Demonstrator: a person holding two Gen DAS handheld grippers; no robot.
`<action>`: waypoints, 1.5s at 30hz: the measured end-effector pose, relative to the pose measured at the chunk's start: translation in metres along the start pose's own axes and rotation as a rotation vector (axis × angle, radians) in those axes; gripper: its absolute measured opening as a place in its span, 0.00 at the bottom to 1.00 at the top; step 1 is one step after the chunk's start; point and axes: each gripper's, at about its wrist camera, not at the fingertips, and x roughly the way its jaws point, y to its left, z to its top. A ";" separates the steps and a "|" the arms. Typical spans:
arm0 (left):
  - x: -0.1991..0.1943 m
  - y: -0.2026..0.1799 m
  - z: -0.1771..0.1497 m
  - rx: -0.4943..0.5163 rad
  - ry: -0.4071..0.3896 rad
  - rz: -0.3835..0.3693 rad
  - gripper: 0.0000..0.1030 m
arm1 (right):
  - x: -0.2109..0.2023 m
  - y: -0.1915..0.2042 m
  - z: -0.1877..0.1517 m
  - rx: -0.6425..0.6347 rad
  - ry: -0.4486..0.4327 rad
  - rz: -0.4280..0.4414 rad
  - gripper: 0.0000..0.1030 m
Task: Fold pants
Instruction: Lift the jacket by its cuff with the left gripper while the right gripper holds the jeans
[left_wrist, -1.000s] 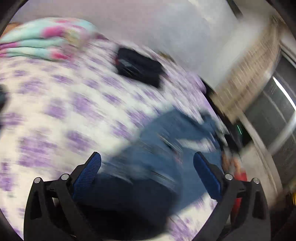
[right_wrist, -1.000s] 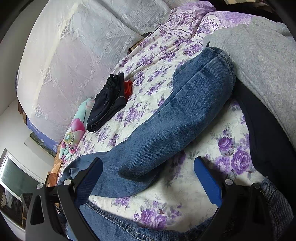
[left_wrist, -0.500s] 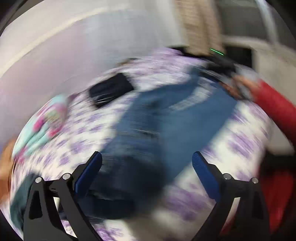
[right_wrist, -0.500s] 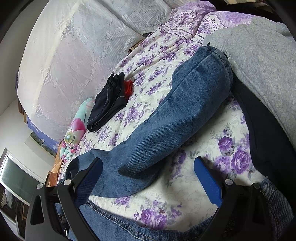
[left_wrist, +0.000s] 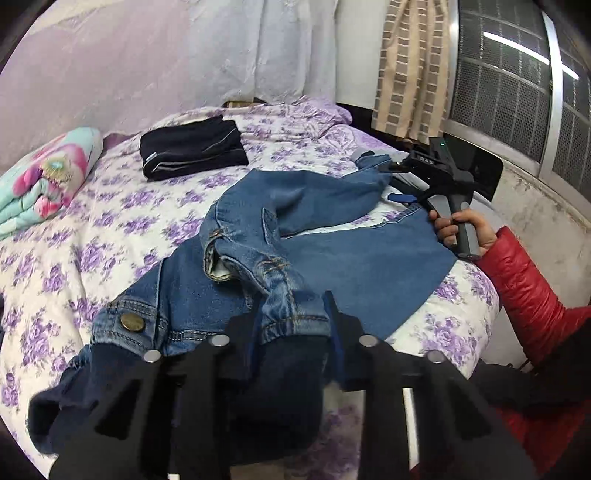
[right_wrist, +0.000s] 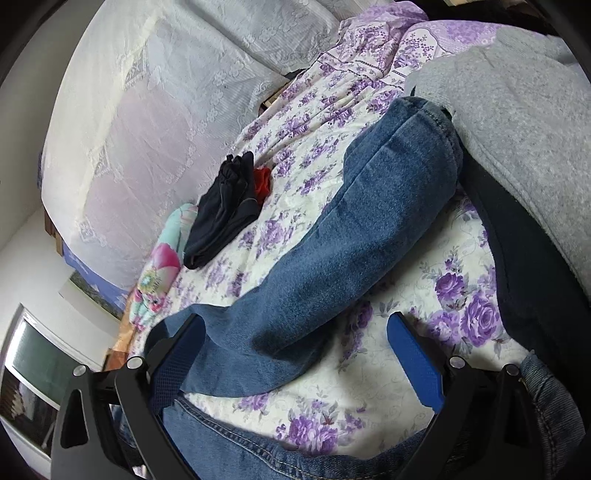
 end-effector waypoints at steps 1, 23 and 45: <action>-0.004 -0.002 -0.002 0.011 -0.014 0.017 0.24 | -0.001 -0.002 0.002 0.013 -0.002 0.009 0.96; -0.061 -0.023 -0.114 0.156 0.124 0.030 0.22 | -0.070 -0.022 0.021 0.406 -0.034 0.031 0.96; -0.096 -0.005 -0.092 0.130 -0.049 0.130 0.22 | -0.129 -0.013 -0.014 0.200 -0.062 -0.076 0.03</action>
